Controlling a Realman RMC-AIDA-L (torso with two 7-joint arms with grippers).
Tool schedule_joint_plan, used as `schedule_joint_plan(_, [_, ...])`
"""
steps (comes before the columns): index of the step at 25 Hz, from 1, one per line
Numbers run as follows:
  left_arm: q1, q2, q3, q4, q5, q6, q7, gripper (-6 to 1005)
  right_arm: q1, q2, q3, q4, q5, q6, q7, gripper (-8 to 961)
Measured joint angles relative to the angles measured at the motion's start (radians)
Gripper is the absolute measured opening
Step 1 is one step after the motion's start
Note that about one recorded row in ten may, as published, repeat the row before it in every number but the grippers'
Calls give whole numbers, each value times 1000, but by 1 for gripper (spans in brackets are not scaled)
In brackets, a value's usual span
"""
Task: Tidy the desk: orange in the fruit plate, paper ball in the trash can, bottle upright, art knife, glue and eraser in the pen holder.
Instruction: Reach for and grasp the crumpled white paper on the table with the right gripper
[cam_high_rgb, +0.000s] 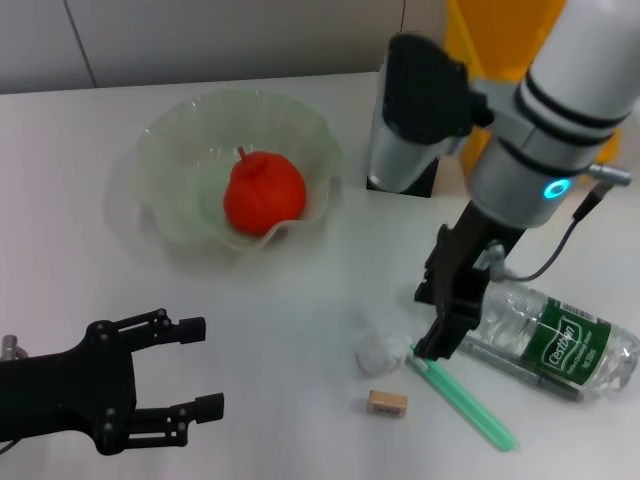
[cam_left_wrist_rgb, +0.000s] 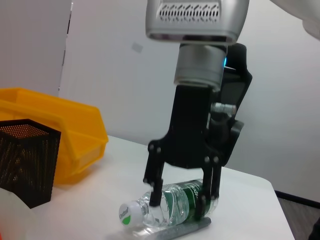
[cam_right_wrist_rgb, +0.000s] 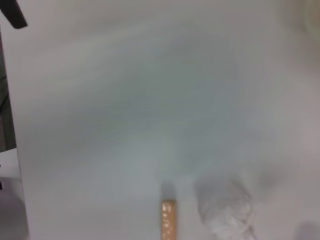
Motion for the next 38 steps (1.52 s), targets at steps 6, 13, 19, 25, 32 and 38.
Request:
schedule_joint_plan(6, [0, -2, -2, -2, 0, -3, 1, 842, 1, 1, -81, 64, 39, 96, 1, 527])
schedule_joint_plan(13, [-1, -7, -3, -2, 0, -16, -1, 842, 8, 1, -123, 106, 52, 169, 13, 522])
schedule_joint_plan(19, [0, -10, -3, -2, 0, -20, 0, 842, 21, 2, -169, 155, 82, 194, 13, 518])
schedule_joint_plan(25, [2, -10, -3, -2, 0, -21, 0, 842, 25, 3, -189, 167, 94, 221, 10, 513])
schedule_joint_plan(32, [5, -10, -3, -2, 0, -21, -2, 843, 35, 3, -219, 201, 92, 262, 14, 508])
schedule_joint_plan(38, [5, -11, -3, -2, 0, -21, -1, 843, 34, 3, -233, 207, 93, 288, 16, 504])
